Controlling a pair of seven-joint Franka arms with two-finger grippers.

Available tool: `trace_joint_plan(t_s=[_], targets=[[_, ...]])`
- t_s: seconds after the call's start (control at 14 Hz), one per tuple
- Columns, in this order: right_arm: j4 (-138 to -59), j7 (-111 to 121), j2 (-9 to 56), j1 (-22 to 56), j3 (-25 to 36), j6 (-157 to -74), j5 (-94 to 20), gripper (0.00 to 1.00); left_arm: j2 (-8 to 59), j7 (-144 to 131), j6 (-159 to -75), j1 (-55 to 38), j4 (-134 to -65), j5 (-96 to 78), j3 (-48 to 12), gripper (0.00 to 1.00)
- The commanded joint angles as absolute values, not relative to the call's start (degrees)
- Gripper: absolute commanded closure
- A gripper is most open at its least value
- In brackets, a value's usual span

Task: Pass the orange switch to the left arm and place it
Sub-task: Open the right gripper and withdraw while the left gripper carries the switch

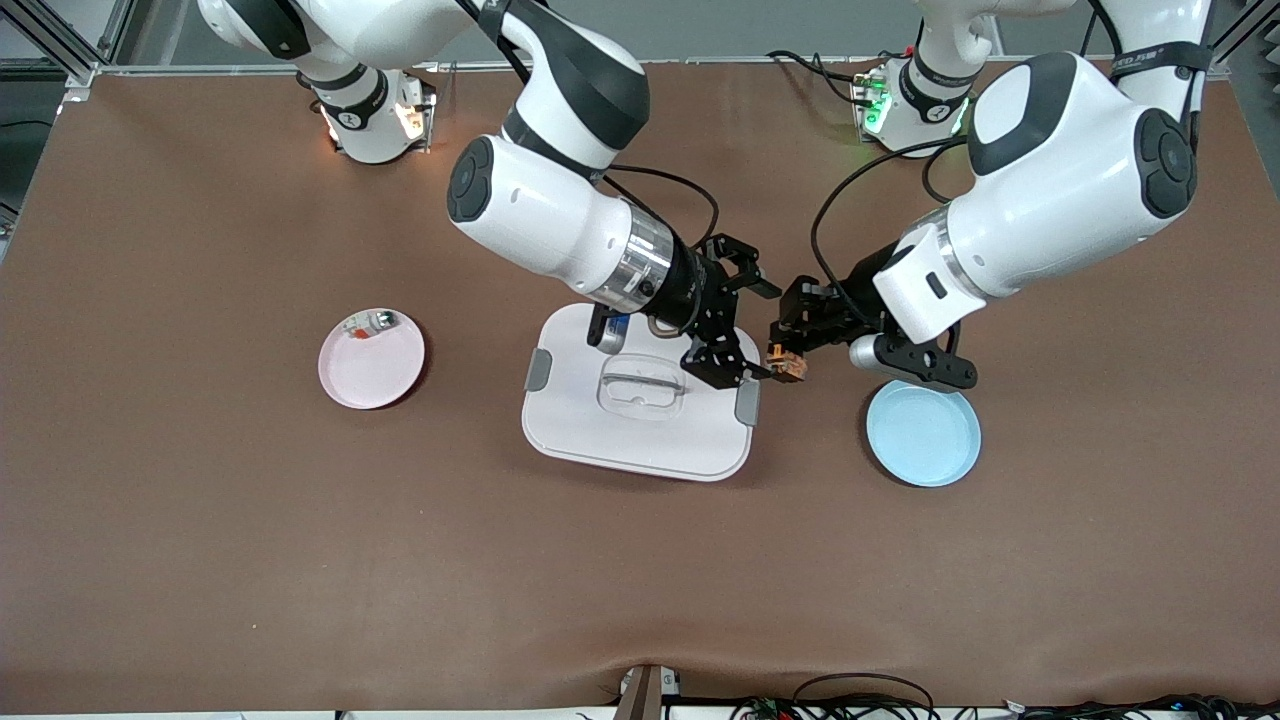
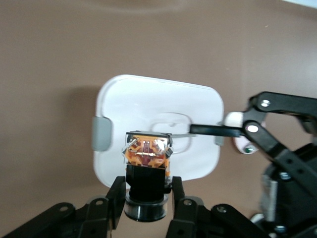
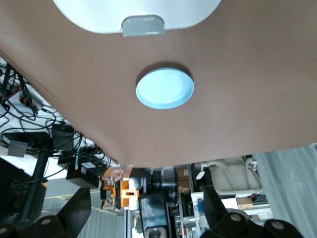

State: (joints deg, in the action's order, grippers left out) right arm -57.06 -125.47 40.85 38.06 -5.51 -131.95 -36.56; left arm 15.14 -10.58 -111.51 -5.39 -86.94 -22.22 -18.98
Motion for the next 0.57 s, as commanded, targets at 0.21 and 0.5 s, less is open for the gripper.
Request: trace_joint_plan(t_s=[0.21, 0.5], targets=[[-55.4, -105.2, 41.0, 34.0, -5.5, -122.1, -36.3, 0.00, 15.6, 1.6, -104.9, -1.0, -87.4, -12.3, -18.9, 1.00], [-55.4, -74.2, 40.0, 30.5, -5.6, -111.0, -33.9, 0.00, 15.4, 18.3, -103.4, 3.5, -90.9, -7.5, -18.9, 1.00]])
